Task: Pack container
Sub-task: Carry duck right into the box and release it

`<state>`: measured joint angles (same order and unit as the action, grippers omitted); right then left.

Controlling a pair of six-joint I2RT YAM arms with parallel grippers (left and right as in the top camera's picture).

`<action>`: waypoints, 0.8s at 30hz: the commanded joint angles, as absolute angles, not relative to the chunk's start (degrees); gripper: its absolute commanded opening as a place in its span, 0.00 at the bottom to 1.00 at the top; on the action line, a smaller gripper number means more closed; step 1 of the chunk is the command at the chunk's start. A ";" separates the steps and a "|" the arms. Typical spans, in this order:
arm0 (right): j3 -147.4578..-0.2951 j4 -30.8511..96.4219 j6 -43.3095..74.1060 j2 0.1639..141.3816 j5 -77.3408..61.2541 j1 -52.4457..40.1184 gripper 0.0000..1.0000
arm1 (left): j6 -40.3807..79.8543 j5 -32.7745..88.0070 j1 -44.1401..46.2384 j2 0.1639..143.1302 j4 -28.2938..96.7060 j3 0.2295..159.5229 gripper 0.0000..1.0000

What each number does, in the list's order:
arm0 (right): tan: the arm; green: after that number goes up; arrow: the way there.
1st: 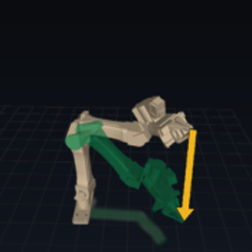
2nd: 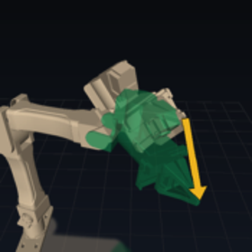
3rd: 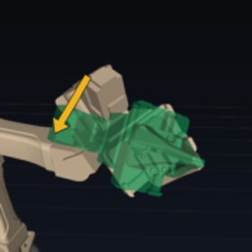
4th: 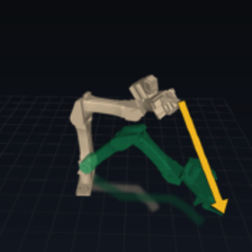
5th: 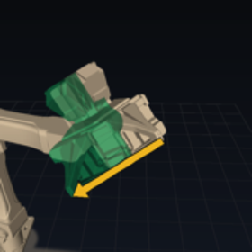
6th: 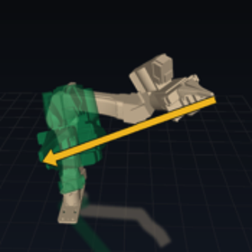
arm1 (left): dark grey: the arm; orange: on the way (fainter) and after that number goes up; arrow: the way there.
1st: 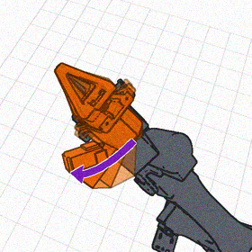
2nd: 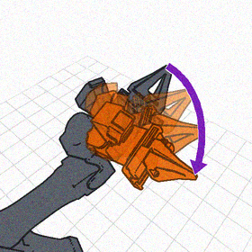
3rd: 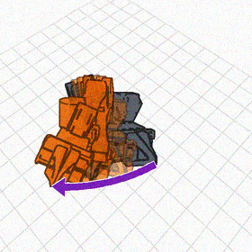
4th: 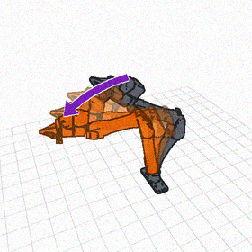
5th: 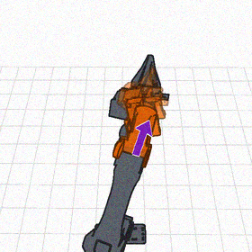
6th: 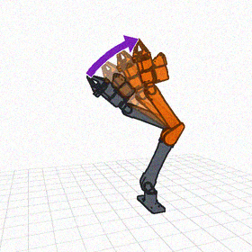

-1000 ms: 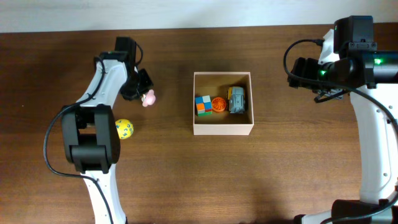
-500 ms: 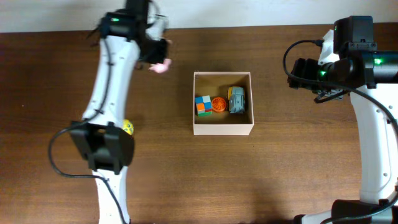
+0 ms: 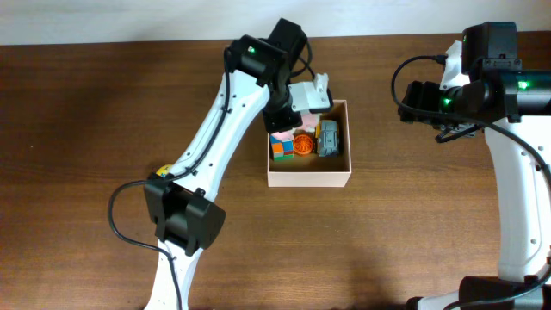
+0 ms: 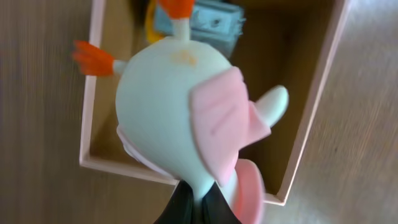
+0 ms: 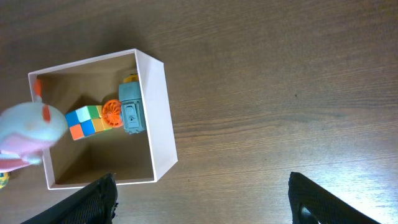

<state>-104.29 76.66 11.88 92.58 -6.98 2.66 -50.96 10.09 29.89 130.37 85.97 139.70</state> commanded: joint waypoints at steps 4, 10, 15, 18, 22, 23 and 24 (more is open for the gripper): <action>-104.05 76.51 10.87 92.60 -6.87 2.66 0.82 | -68.27 15.49 31.29 130.82 85.97 136.64 0.02; -104.05 76.51 10.90 92.60 -6.90 2.66 0.82 | -70.57 15.73 33.01 130.82 83.22 130.89 0.03; -104.05 76.55 10.87 92.60 -6.90 2.66 0.82 | -70.57 15.68 34.74 130.82 78.70 126.54 0.05; -104.05 76.60 10.70 92.58 -6.87 2.66 0.82 | -70.50 15.38 35.48 130.82 78.67 125.54 0.09; -104.05 76.58 10.70 92.60 -6.90 2.66 0.82 | -68.84 12.27 35.83 130.80 79.13 125.58 0.99; -104.05 76.58 10.70 92.58 -6.90 2.66 0.82 | -67.81 11.00 35.86 130.80 79.13 125.69 0.99; -104.05 76.58 10.70 92.60 -6.90 2.66 0.82 | -66.37 9.52 35.92 130.80 79.07 125.78 0.99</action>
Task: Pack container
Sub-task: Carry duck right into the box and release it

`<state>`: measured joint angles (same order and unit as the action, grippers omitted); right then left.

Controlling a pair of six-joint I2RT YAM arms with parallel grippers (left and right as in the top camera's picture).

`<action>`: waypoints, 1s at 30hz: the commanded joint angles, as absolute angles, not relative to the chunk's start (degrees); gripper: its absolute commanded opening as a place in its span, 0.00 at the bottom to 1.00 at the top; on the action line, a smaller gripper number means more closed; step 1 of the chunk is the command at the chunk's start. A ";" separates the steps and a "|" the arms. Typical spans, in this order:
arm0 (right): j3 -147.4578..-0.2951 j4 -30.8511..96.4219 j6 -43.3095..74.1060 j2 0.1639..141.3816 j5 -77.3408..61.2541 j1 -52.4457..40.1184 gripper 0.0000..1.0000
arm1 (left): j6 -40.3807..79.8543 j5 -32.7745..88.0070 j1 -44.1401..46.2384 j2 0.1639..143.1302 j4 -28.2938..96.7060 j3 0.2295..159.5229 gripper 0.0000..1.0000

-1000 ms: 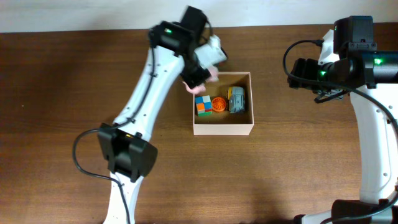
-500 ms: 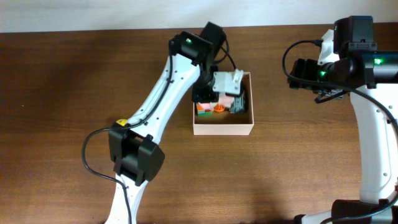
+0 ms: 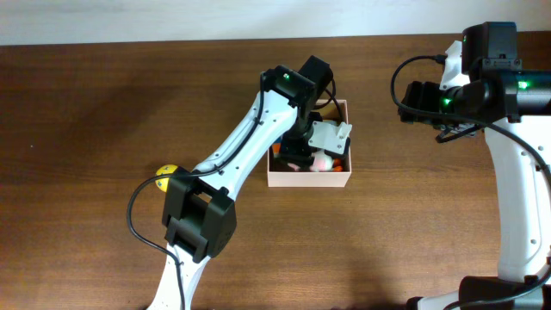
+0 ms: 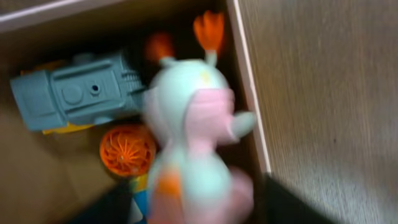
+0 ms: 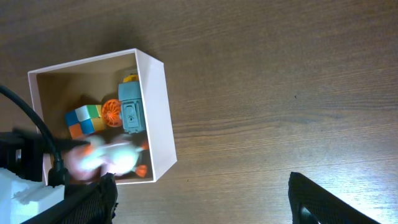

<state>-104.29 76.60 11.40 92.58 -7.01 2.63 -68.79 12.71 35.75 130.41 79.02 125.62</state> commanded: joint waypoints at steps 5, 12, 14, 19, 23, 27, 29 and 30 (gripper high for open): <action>-104.05 76.55 10.70 92.60 -6.87 2.66 0.82 | -59.27 7.49 35.83 130.47 79.81 129.16 0.99; -104.05 76.55 10.70 92.60 -6.87 2.66 0.82 | -52.93 7.27 35.42 130.30 89.21 142.47 0.99; -104.05 76.55 10.70 92.58 -6.87 2.66 0.82 | -52.90 5.85 34.59 129.75 92.36 146.45 0.99; -104.05 76.58 10.72 92.60 -6.90 2.66 0.83 | -46.89 -1.02 29.50 125.23 93.36 148.55 0.99; -104.05 76.79 10.72 92.60 -6.90 2.66 0.88 | -44.31 -0.58 20.88 122.32 93.30 148.55 0.99; -104.05 77.43 10.74 92.58 -6.90 2.66 0.88 | -32.99 0.78 11.07 121.97 91.64 148.53 0.99; -104.05 77.58 10.72 92.60 -6.92 2.66 0.88 | -25.93 3.29 6.07 122.13 91.88 147.83 0.99; -104.05 77.62 10.74 92.60 -6.92 2.66 0.89 | -23.83 5.61 3.70 122.15 92.40 147.26 0.99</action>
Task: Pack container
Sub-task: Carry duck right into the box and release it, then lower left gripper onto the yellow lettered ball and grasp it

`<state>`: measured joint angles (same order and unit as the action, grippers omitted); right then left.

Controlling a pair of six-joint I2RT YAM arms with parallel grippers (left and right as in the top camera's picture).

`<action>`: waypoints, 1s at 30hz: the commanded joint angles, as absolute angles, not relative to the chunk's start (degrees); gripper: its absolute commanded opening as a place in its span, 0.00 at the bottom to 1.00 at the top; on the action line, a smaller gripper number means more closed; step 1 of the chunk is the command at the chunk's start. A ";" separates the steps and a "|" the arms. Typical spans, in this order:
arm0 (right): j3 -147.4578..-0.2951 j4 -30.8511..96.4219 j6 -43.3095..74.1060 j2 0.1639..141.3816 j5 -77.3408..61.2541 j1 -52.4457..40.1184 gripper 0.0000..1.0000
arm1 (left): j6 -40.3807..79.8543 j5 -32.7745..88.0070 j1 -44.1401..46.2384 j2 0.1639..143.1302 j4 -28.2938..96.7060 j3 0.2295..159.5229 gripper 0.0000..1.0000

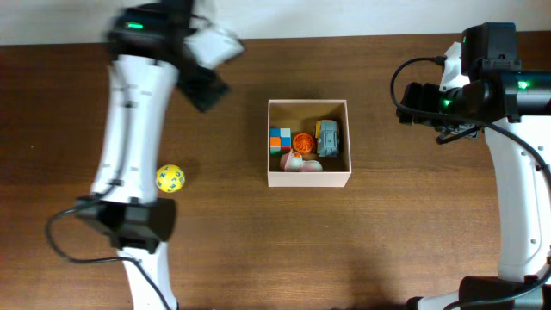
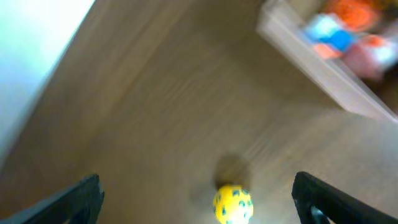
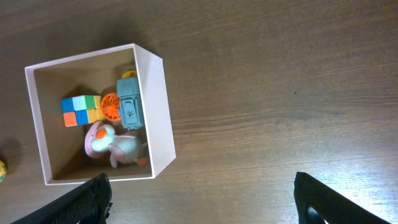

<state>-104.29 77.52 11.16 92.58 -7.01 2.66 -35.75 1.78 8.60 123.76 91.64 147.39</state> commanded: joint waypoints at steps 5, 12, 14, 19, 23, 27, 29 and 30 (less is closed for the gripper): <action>-104.05 77.58 10.74 92.60 -6.92 2.66 0.99 | -22.09 19.14 -6.63 122.17 93.41 140.53 0.99; -104.05 77.60 10.76 92.62 -6.92 2.66 0.99 | -16.12 20.16 -11.40 122.17 86.70 122.63 0.99; -104.05 77.60 10.76 92.62 -6.92 2.66 0.99 | -13.69 19.97 -11.11 122.17 83.37 116.99 0.99; -104.05 77.62 10.74 92.62 -6.92 2.66 0.99 | -10.26 14.06 -9.72 122.17 79.88 108.12 0.99; -104.05 77.62 10.74 92.62 -6.90 2.66 0.99 | -9.56 12.64 -9.10 122.17 78.00 104.07 0.99; -104.05 77.60 10.74 92.62 -6.90 2.66 0.99 | -8.19 10.63 -9.10 122.17 75.29 100.07 0.99; -104.05 77.60 10.74 92.62 -6.90 2.66 0.99 | -8.14 10.68 -9.04 122.17 74.70 98.00 0.99; -104.05 77.60 10.74 92.62 -6.90 2.66 0.99 | -8.16 10.63 -8.93 122.17 74.41 96.92 0.98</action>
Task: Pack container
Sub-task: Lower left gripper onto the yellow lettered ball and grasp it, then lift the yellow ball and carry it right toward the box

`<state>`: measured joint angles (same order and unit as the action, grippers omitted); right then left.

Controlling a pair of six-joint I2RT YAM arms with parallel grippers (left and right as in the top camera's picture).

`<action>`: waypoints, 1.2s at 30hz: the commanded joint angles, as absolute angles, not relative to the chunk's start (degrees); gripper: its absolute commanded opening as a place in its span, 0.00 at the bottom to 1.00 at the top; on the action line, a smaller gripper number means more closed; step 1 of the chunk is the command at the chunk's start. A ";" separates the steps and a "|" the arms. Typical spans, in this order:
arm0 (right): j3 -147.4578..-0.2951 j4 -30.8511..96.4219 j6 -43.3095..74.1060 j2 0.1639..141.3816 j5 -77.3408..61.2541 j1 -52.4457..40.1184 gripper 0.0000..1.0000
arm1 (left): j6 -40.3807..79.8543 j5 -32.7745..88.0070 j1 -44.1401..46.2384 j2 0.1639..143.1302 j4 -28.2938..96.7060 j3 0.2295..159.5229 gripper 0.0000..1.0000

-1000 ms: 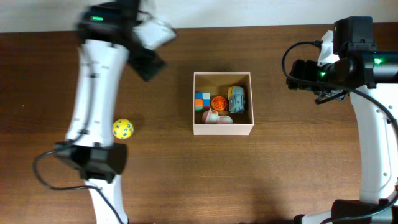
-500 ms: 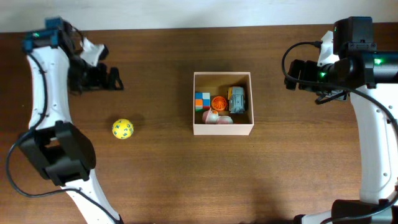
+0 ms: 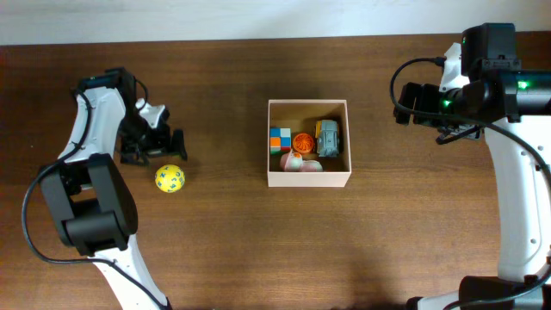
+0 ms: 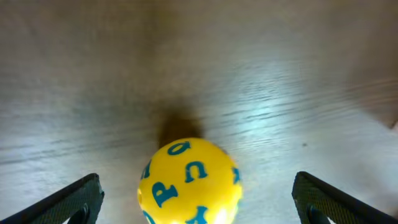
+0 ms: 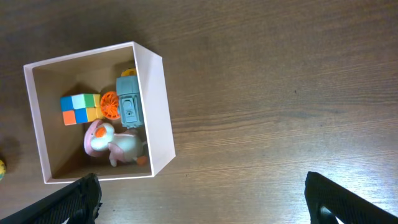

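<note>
A pale pink box [image 3: 308, 180] stands mid-table. In it lie a colour cube [image 3: 280, 139], an orange wheel [image 3: 302, 142], a grey toy truck [image 3: 329, 138] and a white-and-pink duck toy [image 5: 115, 144]. A yellow ball [image 3: 170, 178] with blue letters rests on the table at the left. My left gripper [image 3: 157, 153] is open just behind the ball [image 4: 189, 180], a finger to either side and neither touching it. My right gripper [image 5: 202, 205] hangs open and empty to the right of the box.
The brown wooden table [image 3: 258, 250] carries only the box and the ball. A pale wall strip runs along the table's far edge [image 3: 215, 17]. The right arm's cable loops near its wrist [image 3: 400, 82].
My left gripper was high at the back left, blurred. It is now low beside the yellow ball, open around it. Ball, box and right arm have stayed put.
My left gripper first held the duck toy over the box's back left corner. Then it was down inside the box with the duck. Then the duck lay in the box and the arm was far at the back left. Now the gripper is at the ball.
</note>
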<state>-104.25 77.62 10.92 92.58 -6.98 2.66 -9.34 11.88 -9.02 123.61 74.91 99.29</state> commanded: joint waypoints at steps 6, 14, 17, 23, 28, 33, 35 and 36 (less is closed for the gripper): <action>-104.05 77.58 10.72 92.62 -6.90 2.66 0.99 | -8.14 10.66 -8.47 122.17 73.49 94.52 0.76; -104.05 77.34 10.74 92.62 -6.87 2.66 0.99 | -8.21 10.61 -8.29 122.17 72.82 91.50 0.62; -104.05 77.21 10.74 92.62 -6.87 2.66 0.99 | -8.23 10.63 -8.23 122.17 72.84 90.85 0.52; -104.05 77.21 10.74 92.62 -6.87 2.66 0.99 | -8.21 10.70 -6.50 122.17 73.52 90.78 0.24; -104.05 77.17 10.72 92.62 -6.87 2.66 0.99 | -8.21 10.70 -3.68 122.10 75.37 92.27 0.15; -104.05 77.19 10.72 92.62 -6.87 2.66 0.99 | -8.21 10.70 -0.91 122.10 82.02 101.60 0.06; -104.05 77.19 10.72 92.62 -6.87 2.66 0.99 | -8.21 10.70 0.19 122.10 85.52 107.83 0.04; -104.05 77.17 10.74 92.62 -6.87 2.66 0.99 | -8.21 10.72 0.84 122.10 87.24 111.66 0.03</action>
<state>-104.22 77.38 10.83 92.58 -6.98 2.63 -7.86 9.78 -0.23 122.74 85.14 103.07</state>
